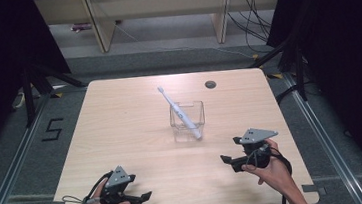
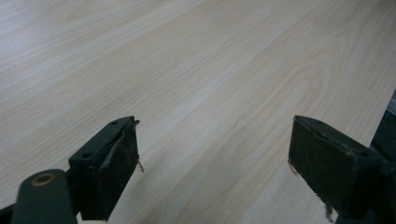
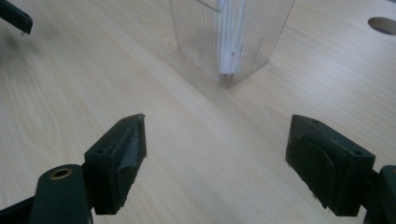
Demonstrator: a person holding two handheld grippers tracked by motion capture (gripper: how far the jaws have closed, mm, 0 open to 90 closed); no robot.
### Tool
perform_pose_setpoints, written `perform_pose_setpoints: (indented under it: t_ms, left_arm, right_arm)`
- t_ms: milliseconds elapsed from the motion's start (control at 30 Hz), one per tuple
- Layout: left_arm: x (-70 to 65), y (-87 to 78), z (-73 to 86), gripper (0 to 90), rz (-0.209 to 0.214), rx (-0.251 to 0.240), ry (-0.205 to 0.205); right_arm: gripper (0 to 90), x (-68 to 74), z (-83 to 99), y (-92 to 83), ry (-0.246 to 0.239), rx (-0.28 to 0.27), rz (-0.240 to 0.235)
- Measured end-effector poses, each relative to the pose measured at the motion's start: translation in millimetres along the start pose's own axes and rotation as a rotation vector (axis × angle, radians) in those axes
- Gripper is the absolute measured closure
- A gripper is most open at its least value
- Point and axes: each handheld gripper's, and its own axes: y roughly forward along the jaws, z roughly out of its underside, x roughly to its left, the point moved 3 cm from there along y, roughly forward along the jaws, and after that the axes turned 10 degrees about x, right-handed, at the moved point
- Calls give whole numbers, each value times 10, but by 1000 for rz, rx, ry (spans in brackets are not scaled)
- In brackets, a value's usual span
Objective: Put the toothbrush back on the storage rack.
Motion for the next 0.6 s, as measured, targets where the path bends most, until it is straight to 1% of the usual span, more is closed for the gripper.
perform_pose_setpoints:
  t_ms: [33, 67, 100, 133, 167, 200, 233, 267, 300, 333, 400, 433, 467, 500, 533, 600]
  left_arm:
    - [18, -8, 3, 153, -9, 14, 17]
    - [33, -8, 1, 152, -17, 18, 30]
    - [32, -7, 2, 152, -16, 17, 29]
    - [30, -7, 2, 153, -16, 18, 30]
    - [30, -7, 2, 152, -16, 18, 30]
    - [0, 0, 1, 152, -2, 1, 1]
    - [0, 1, 1, 152, -1, 1, 1]
    - [1, 6, 1, 153, 1, -4, 1]
    - [2, 7, 1, 152, 0, -3, 1]
    - [2, 7, 1, 153, 0, -3, 2]
    - [6, 3, 2, 152, -2, 3, 8]
    - [5, -1, 3, 152, -4, 8, 8]
    - [5, -1, 3, 153, -4, 8, 8]
    - [5, 3, 3, 153, -2, 3, 8]
    - [6, -2, 4, 153, -4, 9, 10]
    - [4, -1, 4, 153, -3, 9, 10]
  right_arm:
    - [217, 6, 20, 17, -12, 5, -7]
    - [215, 19, 37, 19, -2, 14, 0]
    - [212, 29, 55, 30, -10, 17, 4]
    - [205, 43, 85, 55, -22, 26, -6]
    - [205, 43, 85, 55, -22, 26, -6]
    - [201, 63, 98, 54, -6, 35, -6]
    - [199, 63, 111, 58, -17, 41, -3]
    - [199, 71, 125, 76, -21, 45, -11]
    - [196, 83, 144, 80, -20, 47, 2]
    - [195, 96, 158, 91, -19, 50, -9]
    - [195, 107, 185, 100, -28, 64, -9]
    - [187, 119, 214, 97, -11, 79, -1]
    - [187, 119, 214, 97, -11, 79, -1]
    - [183, 114, 222, 103, -22, 83, -9]
    - [173, 112, 255, 108, -5, 88, 4]
    - [170, 105, 265, 113, -14, 91, 2]
